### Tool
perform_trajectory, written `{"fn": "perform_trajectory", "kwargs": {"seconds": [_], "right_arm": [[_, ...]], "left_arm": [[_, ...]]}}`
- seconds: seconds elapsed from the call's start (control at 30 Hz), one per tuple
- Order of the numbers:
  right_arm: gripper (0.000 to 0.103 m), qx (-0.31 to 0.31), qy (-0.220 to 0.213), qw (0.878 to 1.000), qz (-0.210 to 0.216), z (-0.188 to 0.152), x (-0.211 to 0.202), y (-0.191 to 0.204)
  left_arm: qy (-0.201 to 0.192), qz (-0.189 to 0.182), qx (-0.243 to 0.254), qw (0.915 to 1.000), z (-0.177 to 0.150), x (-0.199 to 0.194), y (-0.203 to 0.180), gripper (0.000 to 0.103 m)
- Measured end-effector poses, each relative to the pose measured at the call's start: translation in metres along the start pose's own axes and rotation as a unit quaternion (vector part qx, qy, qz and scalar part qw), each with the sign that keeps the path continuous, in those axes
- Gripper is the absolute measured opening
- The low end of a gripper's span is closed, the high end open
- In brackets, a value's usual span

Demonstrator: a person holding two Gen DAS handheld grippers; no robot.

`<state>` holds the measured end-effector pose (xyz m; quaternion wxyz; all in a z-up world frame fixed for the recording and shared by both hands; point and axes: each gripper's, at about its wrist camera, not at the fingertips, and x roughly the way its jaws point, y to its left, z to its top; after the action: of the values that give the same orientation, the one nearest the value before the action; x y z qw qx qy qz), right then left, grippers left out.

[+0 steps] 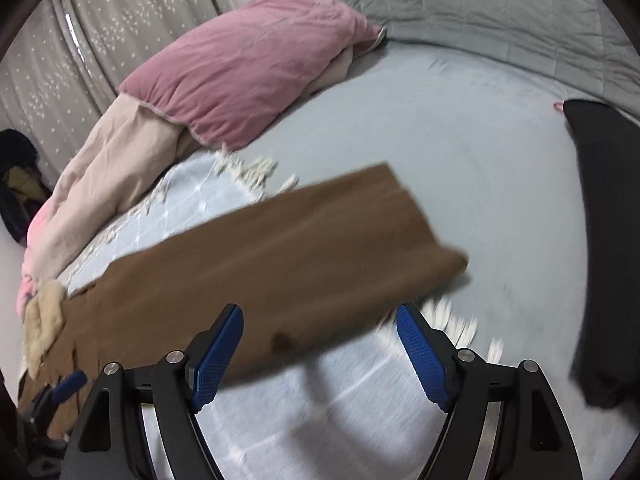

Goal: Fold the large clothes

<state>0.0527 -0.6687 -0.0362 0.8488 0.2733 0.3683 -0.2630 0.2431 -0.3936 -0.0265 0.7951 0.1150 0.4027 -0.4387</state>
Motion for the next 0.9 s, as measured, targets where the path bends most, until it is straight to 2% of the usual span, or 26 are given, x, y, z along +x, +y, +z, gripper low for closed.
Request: {"fn": "perform_trajectory", "kwargs": {"seconds": [0.17,0.27,0.37,0.5,0.67,0.77,0.83,0.9], "right_arm": [[0.08,0.038,0.043,0.998,0.039,-0.021,0.017,0.004],[0.08,0.077,0.05,0.994,0.064,-0.023,0.029,-0.001],[0.08,0.099,0.024,0.993,0.064,-0.018,0.034,-0.005],[0.08,0.122,-0.005,0.991,0.058,-0.009,0.042,-0.008],[0.079,0.147,-0.033,0.988,0.031,0.0,0.048,-0.008],[0.06,0.15,-0.045,0.988,0.006,0.004,0.048,-0.008],[0.031,0.155,-0.048,0.987,-0.005,0.005,0.046,-0.009],[0.012,0.161,-0.056,0.985,-0.005,0.008,0.039,-0.011]], "left_arm": [[0.006,0.028,-0.044,0.9986,-0.007,-0.035,0.029,0.091],[-0.003,0.045,-0.077,0.996,-0.018,-0.074,0.063,0.091],[-0.007,0.092,-0.097,0.991,-0.026,-0.112,0.094,0.091],[-0.016,0.151,-0.127,0.9802,-0.044,-0.167,0.135,0.091],[-0.014,0.217,-0.165,0.962,-0.08,-0.224,0.176,0.091],[-0.013,0.235,-0.187,0.9537,-0.109,-0.247,0.192,0.092],[-0.006,0.244,-0.209,0.9469,-0.131,-0.253,0.205,0.092],[0.002,0.245,-0.234,0.9408,-0.152,-0.256,0.217,0.092]]}}
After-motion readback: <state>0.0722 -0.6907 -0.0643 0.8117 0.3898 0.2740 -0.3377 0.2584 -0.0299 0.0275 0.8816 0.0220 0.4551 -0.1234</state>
